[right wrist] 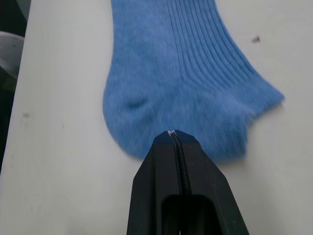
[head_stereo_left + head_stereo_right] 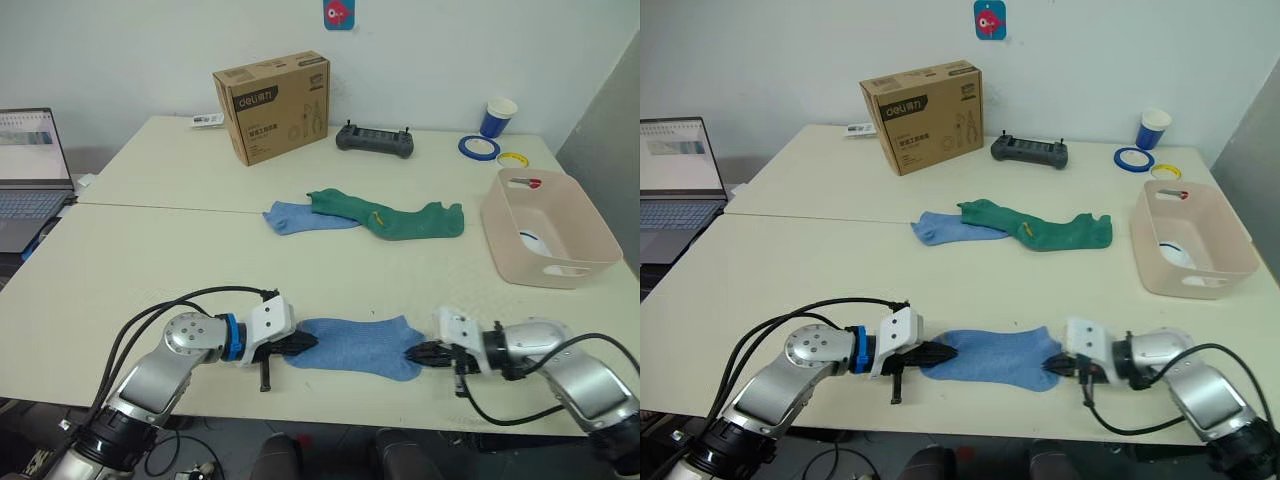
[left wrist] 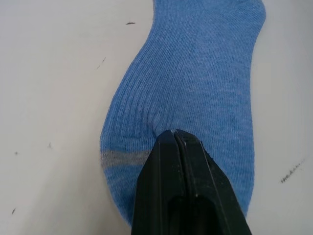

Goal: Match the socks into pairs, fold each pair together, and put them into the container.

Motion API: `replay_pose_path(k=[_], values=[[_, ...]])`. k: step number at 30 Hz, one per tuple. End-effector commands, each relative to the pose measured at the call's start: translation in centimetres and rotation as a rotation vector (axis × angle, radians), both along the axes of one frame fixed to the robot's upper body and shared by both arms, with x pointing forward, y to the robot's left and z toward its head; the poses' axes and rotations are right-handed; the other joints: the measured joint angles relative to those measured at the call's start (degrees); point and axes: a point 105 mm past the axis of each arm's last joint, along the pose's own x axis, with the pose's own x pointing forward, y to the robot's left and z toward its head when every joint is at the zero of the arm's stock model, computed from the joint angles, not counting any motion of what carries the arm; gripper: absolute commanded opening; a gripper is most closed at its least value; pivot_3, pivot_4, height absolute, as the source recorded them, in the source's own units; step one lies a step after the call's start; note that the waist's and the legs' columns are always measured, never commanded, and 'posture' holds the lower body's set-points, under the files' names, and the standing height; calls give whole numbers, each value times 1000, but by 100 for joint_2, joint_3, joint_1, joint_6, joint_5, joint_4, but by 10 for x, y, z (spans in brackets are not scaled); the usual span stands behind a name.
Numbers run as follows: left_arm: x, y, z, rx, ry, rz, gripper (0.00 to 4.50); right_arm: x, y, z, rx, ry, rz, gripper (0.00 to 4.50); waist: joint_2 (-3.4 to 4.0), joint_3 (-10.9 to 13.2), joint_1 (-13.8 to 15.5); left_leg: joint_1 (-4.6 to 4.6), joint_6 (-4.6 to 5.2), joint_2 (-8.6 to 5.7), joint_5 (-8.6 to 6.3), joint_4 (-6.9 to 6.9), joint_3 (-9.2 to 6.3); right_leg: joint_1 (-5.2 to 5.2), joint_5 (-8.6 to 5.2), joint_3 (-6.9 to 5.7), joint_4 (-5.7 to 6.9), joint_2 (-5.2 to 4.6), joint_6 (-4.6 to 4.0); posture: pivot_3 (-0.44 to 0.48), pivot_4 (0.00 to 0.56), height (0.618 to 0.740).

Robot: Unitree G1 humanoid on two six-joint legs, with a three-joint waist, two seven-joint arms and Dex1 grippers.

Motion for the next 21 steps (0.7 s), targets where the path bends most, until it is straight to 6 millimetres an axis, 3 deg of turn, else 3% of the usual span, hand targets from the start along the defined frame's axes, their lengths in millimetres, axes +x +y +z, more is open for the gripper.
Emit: replay_pose_path(k=[1,4,7,12,16,21], values=[[1,7,12,-26,-17,6,0,-2,3,21,76,-14,14,24,0,0,-5,0,0,1,0,0,-1,-1,0,0,1,1,0,0,150,740],[-1,3,22,-47,-42,-30,0,-3,16,42,188,-6,15,24,0,0,-10,0,0,1,0,0,-2,-2,1,0,4,3,1,0,150,740],[-7,-8,31,-92,-40,-79,0,-1,29,49,241,-21,23,24,-3,2,-6,-3,0,1,0,1,-2,-2,2,1,2,2,3,0,150,740],[-16,-11,16,-36,-16,-106,0,-8,48,20,180,-18,66,24,-3,2,-1,-3,0,0,0,0,-3,-2,2,-1,0,2,3,0,150,740],[-16,-2,1,50,-15,-91,0,-12,47,2,128,2,82,24,-3,2,3,-4,0,0,0,1,0,-4,1,1,-1,2,2,0,150,740],[-15,18,-11,121,8,-37,0,-14,15,-10,-1,5,92,24,-2,-2,5,1,0,0,0,6,4,1,-1,4,0,-2,-2,0,150,740]])
